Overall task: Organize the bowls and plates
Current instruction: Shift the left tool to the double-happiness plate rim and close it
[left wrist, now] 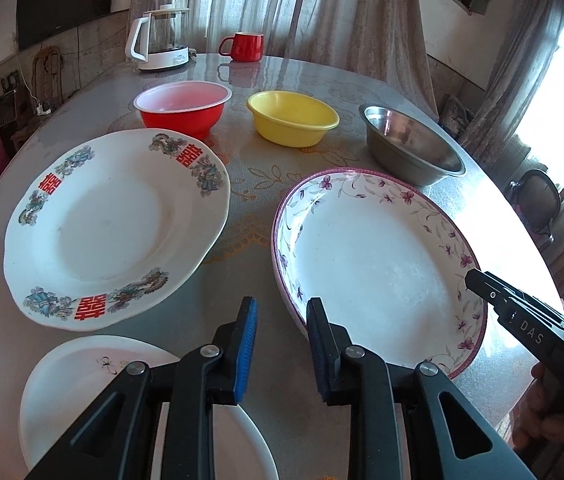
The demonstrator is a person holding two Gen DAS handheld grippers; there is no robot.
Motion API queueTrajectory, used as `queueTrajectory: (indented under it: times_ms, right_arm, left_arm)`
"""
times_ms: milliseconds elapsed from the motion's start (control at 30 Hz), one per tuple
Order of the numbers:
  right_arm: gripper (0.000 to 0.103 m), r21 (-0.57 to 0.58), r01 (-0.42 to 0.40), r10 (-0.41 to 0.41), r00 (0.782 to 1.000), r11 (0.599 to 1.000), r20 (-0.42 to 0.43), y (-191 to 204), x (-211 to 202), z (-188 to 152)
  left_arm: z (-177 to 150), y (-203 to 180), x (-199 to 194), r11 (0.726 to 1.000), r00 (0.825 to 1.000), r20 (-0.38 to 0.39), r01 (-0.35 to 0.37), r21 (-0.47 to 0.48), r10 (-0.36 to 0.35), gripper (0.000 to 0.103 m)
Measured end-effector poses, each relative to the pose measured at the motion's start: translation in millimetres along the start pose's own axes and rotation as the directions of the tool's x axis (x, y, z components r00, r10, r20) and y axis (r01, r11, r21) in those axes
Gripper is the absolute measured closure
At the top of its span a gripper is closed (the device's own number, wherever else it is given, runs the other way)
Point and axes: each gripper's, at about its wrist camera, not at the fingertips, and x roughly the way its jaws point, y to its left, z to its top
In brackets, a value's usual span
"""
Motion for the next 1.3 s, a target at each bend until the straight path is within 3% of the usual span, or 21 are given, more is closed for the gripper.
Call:
queueTrajectory:
  times_ms: [367, 500, 567, 767, 1067, 1300]
  right_arm:
    - [0.078, -0.025, -0.035, 0.037, 0.997, 0.999, 0.074, 12.5, -13.8, 4.9]
    - [0.078, -0.061, -0.136, 0.139, 0.989, 0.989, 0.056, 28.1, -13.4, 7.4]
    - [0.075, -0.099, -0.199, 0.203, 0.978, 0.975, 0.036, 42.7, -12.1, 8.9]
    - [0.072, -0.174, -0.363, 0.365, 0.931, 0.915, -0.021, 89.4, -5.2, 12.6]
    - [0.072, -0.200, -0.496, 0.483, 0.868, 0.845, -0.114, 145.6, 19.8, 25.5]
    - [0.072, -0.206, -0.493, 0.469, 0.869, 0.845, -0.156, 174.7, 48.9, 39.3]
  left_arm:
    - [-7.1, 21.9, -22.4, 0.999, 0.999, 0.050, 0.016, -0.036, -0.014, 0.076]
    - [-8.8, 33.1, -28.9, 0.998, 0.998, 0.059, 0.016, -0.055, -0.012, 0.068]
    - [-8.7, 42.6, -35.1, 0.997, 0.997, 0.074, 0.010, -0.076, -0.004, 0.062]
    - [-3.8, 73.0, -54.5, 0.991, 0.992, 0.119, -0.014, -0.131, 0.030, 0.062]
    - [1.9, 132.4, -66.1, 0.971, 0.982, 0.134, -0.100, -0.216, 0.131, 0.062]
    - [8.0, 182.8, -61.7, 0.943, 0.975, 0.108, -0.153, -0.295, 0.192, 0.058]
